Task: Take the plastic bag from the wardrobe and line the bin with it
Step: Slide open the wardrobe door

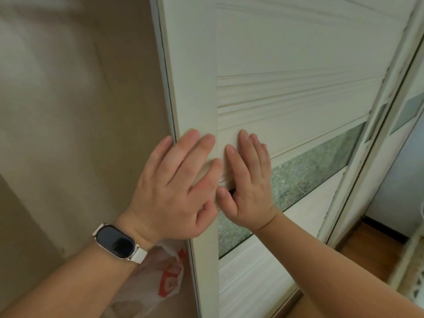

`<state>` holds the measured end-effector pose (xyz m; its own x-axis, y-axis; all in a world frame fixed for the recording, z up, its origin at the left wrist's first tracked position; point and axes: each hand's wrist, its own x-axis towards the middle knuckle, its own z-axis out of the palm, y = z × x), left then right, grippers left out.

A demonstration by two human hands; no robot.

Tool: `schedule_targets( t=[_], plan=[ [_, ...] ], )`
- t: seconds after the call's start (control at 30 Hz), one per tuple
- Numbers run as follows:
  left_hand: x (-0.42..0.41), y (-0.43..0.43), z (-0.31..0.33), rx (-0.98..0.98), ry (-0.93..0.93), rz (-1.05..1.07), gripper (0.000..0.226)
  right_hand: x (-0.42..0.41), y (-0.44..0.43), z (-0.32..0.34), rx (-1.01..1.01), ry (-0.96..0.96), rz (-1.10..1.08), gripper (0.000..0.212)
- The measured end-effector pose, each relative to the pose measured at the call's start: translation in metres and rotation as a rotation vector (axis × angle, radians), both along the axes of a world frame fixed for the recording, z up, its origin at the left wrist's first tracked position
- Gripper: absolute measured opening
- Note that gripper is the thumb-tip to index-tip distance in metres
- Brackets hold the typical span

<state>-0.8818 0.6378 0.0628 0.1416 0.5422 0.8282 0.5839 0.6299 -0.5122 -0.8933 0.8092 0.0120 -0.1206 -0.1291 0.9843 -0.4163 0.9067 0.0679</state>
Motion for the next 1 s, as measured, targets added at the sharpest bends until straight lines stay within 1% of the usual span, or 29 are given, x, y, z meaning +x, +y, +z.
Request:
schedule_targets(
  t=[0.4, 0.77, 1.0],
  plan=[
    [-0.034, 0.067, 0.001, -0.010, -0.019, -0.191, 0.036, -0.009, 0.055, -0.001, -0.066, -0.110, -0.064, 0.060],
    [-0.055, 0.123, 0.004, -0.021, -0.084, -0.287, 0.029, -0.014, 0.103, 0.000, -0.096, -0.186, -0.124, 0.061],
    [-0.073, 0.164, 0.002, -0.009, -0.054, -0.338, 0.027, -0.027, 0.142, 0.000, -0.100, -0.179, -0.131, 0.063]
  ],
)
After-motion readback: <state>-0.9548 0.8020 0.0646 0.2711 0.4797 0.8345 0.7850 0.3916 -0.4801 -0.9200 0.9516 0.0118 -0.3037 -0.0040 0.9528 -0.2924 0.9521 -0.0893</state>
